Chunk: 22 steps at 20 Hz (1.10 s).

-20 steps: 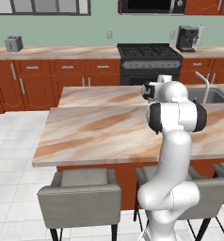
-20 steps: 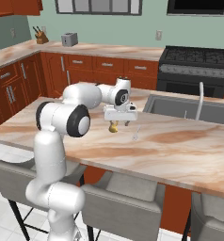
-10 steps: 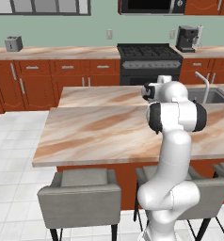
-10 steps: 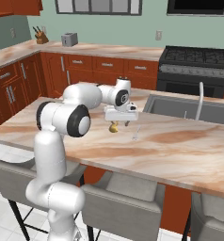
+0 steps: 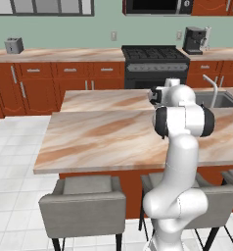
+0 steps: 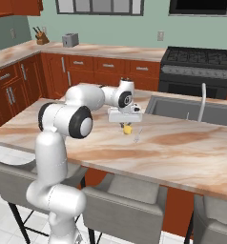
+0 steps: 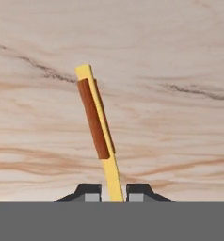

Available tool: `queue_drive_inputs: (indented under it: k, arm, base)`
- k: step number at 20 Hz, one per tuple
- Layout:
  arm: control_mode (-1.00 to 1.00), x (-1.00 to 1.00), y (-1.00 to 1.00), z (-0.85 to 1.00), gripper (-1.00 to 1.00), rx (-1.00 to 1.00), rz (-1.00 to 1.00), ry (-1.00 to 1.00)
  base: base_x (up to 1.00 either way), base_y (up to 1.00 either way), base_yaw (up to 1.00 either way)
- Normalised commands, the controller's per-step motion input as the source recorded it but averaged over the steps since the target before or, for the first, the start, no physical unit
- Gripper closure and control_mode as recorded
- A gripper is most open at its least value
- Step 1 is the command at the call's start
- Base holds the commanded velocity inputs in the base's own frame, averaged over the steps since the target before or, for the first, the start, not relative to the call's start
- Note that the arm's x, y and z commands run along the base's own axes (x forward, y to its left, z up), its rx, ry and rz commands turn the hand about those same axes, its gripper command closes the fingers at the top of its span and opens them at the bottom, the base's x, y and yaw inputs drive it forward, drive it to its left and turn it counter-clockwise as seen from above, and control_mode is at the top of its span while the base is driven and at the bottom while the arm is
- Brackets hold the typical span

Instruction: Organize the utensils by type. Pick up the wooden spoons from the counter and place them in the open cabinet. Then pick up the metallic utensils from the counter and place them in the open drawer.

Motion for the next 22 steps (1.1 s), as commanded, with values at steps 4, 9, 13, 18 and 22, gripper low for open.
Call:
queue_drive_inputs:
  k: [4,9,13,18,22]
  arm:
    - [-1.0,-0.11,0.16,-0.07,1.0,0.0,0.01,0.0]
    - [-1.0,-0.01,0.36,0.28,1.0,0.0,0.09,0.0]
    - [-1.0,-0.14,0.43,0.51,1.0,0.0,0.17,0.0]
    - [-1.0,-0.28,0.38,0.48,1.0,-0.04,0.25,-0.02]
    - [-1.0,-0.4,0.4,0.35,1.0,-0.12,0.27,-0.09]
  base:
    - [0.0,0.0,0.0]
    - [0.0,0.0,0.0]
    - [0.0,0.0,0.0]
    - [0.0,0.0,0.0]
    - [0.0,0.0,0.0]
